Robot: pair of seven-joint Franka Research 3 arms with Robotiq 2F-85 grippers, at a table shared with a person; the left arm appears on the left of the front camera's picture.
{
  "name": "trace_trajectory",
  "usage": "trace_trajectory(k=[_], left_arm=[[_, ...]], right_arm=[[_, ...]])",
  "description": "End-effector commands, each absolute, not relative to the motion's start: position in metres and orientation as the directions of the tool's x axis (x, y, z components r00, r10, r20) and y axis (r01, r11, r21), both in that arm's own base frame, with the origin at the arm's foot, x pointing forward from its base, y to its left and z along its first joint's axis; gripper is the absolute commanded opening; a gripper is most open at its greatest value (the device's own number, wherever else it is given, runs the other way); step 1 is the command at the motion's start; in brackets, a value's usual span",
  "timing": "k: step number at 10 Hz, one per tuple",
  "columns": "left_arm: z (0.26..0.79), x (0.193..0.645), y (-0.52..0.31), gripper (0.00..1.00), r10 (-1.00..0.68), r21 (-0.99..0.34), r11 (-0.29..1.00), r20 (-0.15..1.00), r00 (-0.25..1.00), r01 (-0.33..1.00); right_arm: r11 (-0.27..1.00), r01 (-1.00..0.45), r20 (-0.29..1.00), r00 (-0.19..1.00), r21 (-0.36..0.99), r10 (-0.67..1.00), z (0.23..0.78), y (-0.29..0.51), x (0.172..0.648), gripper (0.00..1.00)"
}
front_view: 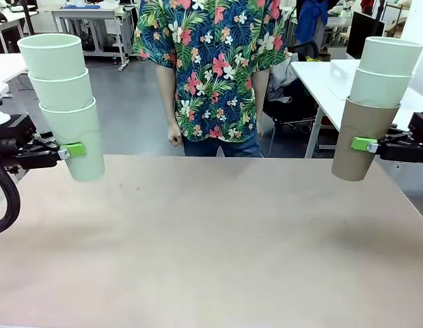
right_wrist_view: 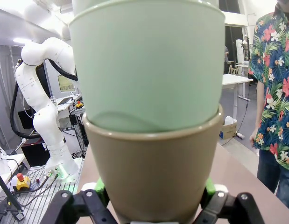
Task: Stack the cups and store them in the basket.
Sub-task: Place the stack of Reusable plastic cups into the Pantry Basket.
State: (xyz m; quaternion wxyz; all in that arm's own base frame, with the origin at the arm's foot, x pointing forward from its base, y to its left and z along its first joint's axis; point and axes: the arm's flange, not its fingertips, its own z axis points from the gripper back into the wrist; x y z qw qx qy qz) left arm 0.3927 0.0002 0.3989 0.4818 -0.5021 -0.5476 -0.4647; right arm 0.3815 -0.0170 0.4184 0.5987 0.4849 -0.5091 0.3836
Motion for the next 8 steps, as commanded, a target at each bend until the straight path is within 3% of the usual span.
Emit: trace_trajectory(k=[1, 8], left_arm=[[0.4027, 0.3913, -0.0006, 0.86, 0.106, 0.037, 0.064, 0.993, -0.044, 0.997], [0.4027, 0.3913, -0.0006, 0.86, 0.106, 0.037, 0.064, 0.993, -0.044, 0.997]], right_arm=[[0.234, -0.955, 0.983, 0.182, 0.184, -0.031, 0.4205, -0.0169, 0.3810, 0.86], [0.234, -0.955, 0.983, 0.182, 0.184, -0.031, 0.4205, -0.0169, 0.3810, 0.86]])
